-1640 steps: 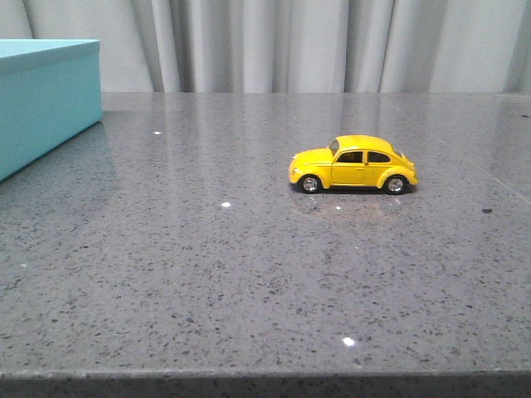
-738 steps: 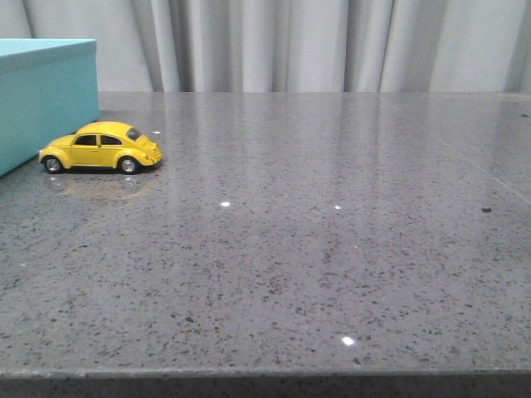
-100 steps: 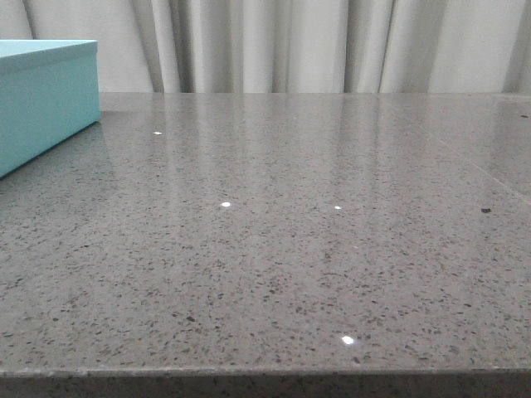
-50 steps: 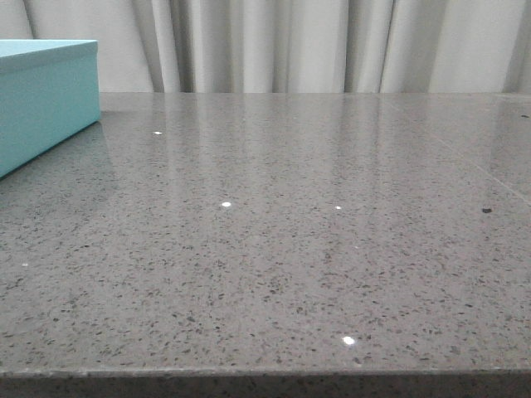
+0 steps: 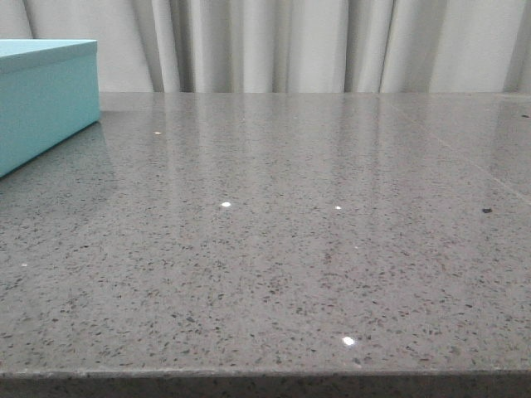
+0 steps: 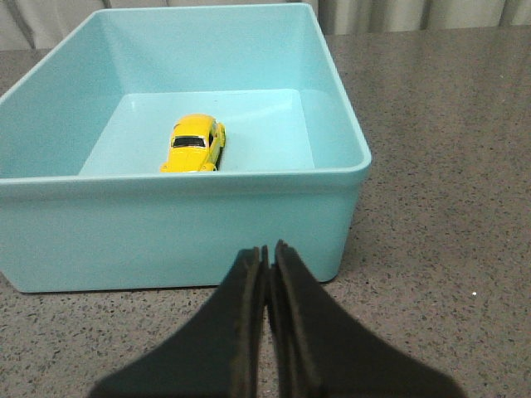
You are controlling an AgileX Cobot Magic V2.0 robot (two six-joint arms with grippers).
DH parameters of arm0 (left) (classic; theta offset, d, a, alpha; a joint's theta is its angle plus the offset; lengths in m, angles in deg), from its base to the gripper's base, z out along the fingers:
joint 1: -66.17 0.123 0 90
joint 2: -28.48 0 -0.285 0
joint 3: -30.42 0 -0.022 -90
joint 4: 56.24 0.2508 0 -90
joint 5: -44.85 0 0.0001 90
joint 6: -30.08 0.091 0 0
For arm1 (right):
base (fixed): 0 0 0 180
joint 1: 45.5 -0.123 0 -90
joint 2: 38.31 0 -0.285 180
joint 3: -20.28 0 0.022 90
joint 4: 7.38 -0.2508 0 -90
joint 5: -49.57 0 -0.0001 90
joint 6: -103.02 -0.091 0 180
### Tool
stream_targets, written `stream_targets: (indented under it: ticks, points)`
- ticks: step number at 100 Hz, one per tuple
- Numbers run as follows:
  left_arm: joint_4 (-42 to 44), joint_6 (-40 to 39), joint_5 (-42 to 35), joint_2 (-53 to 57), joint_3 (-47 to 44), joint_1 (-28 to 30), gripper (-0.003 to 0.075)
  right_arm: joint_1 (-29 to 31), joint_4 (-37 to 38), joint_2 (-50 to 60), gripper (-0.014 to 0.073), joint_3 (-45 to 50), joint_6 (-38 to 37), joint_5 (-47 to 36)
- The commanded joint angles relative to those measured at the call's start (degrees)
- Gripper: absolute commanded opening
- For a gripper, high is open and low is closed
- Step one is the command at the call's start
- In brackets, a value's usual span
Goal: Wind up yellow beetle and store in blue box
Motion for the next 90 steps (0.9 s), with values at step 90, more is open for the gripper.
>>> stream_targets:
  ticks: [90]
  points:
    - [9.87,-8.52,-27.56,-0.45,-7.69,-6.27,-0.0018,0.11,1.53,1.02,-0.0068,-1.33,0.52,-4.88]
